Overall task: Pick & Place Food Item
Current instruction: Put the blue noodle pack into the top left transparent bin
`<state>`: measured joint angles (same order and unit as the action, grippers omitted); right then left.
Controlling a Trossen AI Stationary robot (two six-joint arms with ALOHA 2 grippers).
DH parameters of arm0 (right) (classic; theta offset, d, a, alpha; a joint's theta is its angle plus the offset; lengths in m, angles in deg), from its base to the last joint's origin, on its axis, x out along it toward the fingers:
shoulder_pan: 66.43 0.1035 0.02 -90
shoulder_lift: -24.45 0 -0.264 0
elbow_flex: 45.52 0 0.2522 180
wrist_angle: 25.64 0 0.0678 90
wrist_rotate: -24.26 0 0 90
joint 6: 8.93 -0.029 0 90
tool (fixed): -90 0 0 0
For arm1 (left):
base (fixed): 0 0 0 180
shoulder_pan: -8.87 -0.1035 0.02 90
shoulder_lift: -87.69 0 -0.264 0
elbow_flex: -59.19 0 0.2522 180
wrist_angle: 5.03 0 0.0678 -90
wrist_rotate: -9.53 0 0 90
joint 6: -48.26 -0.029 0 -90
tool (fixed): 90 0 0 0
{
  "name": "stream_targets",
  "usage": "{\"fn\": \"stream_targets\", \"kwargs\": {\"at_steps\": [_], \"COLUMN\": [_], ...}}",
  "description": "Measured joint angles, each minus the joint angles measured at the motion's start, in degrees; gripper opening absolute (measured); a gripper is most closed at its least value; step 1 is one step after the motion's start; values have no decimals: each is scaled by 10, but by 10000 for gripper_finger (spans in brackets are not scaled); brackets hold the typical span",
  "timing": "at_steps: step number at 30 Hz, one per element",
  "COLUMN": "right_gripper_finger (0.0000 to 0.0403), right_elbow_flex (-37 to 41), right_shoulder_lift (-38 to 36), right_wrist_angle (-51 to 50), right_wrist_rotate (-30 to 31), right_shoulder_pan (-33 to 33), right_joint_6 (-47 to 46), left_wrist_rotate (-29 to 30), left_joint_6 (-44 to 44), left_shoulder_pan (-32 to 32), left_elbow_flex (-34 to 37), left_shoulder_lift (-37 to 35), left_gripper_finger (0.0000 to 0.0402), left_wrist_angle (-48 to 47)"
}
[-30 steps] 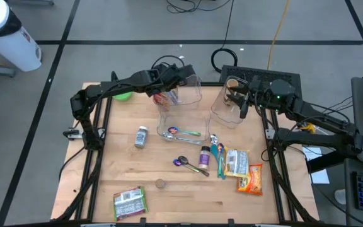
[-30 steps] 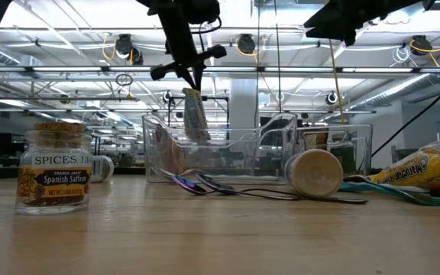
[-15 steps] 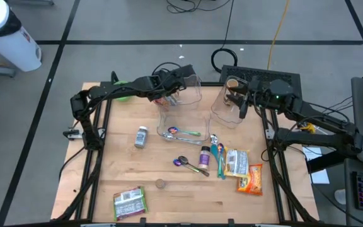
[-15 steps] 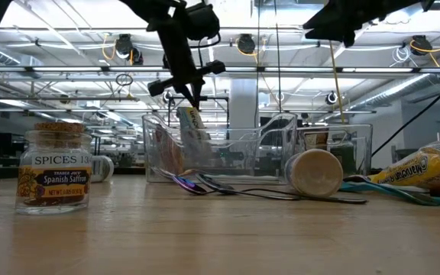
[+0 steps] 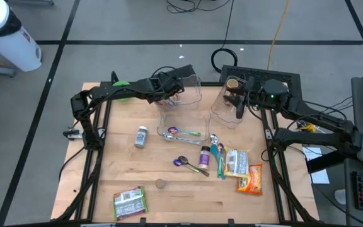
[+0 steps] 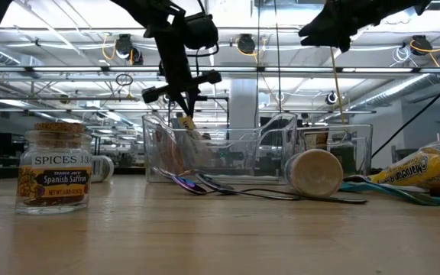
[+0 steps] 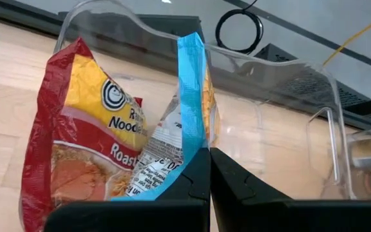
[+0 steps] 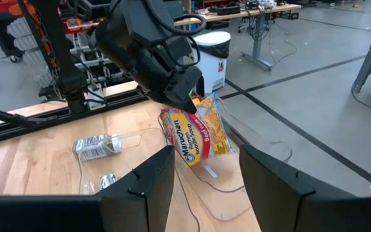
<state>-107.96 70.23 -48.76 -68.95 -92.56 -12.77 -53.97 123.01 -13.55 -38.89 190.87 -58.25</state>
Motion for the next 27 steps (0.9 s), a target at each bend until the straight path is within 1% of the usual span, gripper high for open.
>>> {"fn": "stream_targets", "kwargs": {"at_steps": [12, 23, 27], "right_gripper_finger": [166, 166, 166], "right_elbow_flex": [0, 0, 0], "right_shoulder_lift": [18, 19, 19], "right_wrist_angle": [1, 1, 1], "right_wrist_rotate": [-1, -1, -1], "right_shoulder_pan": [0, 0, 0], "right_joint_6": [0, 0, 0], "left_wrist_rotate": [-11, -12, -12], "left_joint_6": [-4, -2, 0], "left_shoulder_pan": [-14, -16, -16], "left_elbow_flex": [0, 0, 0], "left_shoulder_lift": [0, 0, 0], "left_gripper_finger": [2, 5, 16], "left_wrist_angle": [1, 1, 1]}}
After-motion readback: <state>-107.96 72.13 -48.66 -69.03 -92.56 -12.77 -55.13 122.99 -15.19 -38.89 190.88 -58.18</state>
